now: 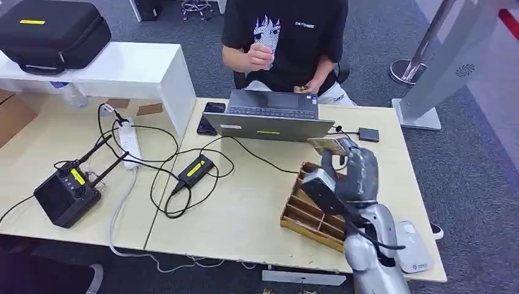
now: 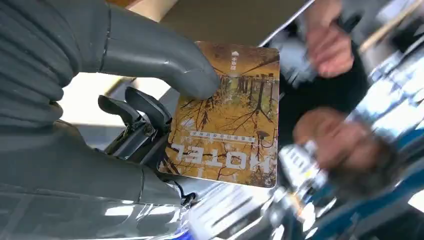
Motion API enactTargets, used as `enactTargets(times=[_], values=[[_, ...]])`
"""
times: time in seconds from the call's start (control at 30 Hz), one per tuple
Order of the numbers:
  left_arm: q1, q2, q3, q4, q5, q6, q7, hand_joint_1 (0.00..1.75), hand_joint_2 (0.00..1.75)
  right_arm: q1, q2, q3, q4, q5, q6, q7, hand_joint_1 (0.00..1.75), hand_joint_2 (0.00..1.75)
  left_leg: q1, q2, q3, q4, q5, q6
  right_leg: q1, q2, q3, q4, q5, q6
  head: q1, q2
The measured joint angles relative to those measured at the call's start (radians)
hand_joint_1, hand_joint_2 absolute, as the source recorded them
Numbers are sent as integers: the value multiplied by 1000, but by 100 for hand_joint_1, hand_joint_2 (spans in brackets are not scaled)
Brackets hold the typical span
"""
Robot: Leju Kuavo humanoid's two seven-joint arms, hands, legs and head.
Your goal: Pass the card to the sensor for recognition and then transmit it.
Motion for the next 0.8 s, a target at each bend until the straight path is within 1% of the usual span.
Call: enactTargets(times=[0.03,0.1,0.17,0.27,0.37,0.4,0.43,0.47,0.5,0.57,0.63,0.8], values=[[-3,8,-9,0,-8,-12,0,0,175,-46,4,20,42,-8,12,8,175,175,0,-1,0,0,1,0,0,-1,0,0,0,0,1,0],[-4,20,-22,0,-22,-27,0,0,175,-141,18,53,150,-13,14,19,175,175,1,-3,-1,0,3,-1,0,-2,0,0,1,0,0,0],[-5,30,-35,0,-32,-35,0,0,175,-215,27,67,231,-16,18,27,175,175,1,-3,-1,0,3,-1,0,-2,0,1,1,1,0,0],[-6,42,-47,0,-42,-43,0,0,175,-297,43,76,344,-32,32,36,175,175,1,-3,-1,0,3,-1,0,-2,0,1,2,0,0,0],[-6,47,-56,0,-48,-45,1,0,175,-348,60,76,421,-35,40,35,175,175,1,-3,-1,0,3,-1,0,-2,-1,1,2,0,0,0],[-6,50,-59,0,-48,-45,1,0,175,-361,66,76,441,-37,41,34,98,175,1,-3,-2,0,3,-1,0,-2,-1,1,2,0,0,0],[-6,50,-61,0,-48,-45,1,0,175,-371,69,76,456,-39,42,32,3,175,1,-3,-2,0,3,-1,0,-2,-1,1,2,0,0,0],[-6,51,-62,0,-48,-45,1,0,175,-378,72,77,469,-38,46,29,0,175,1,-3,-2,0,3,-1,0,-2,-2,1,2,0,0,0],[-6,51,-63,0,-49,-46,1,0,175,-382,75,78,478,-38,53,22,0,175,1,-3,-2,0,3,-1,0,-2,-2,1,2,0,1,0],[-6,54,-63,0,-50,-48,1,0,175,-384,76,87,491,-58,87,-6,0,175,1,-3,-2,0,3,-2,0,-2,-2,1,2,0,0,0],[-6,55,-63,0,-50,-51,1,0,175,-384,77,90,502,-109,134,-41,0,175,1,-3,-2,0,3,-2,0,-2,-2,1,2,0,0,0],[-4,59,-63,0,-44,-55,1,0,175,-375,77,91,519,-236,215,-109,0,175,1,-3,-3,0,3,-2,1,-2,-3,1,2,0,0,0]])
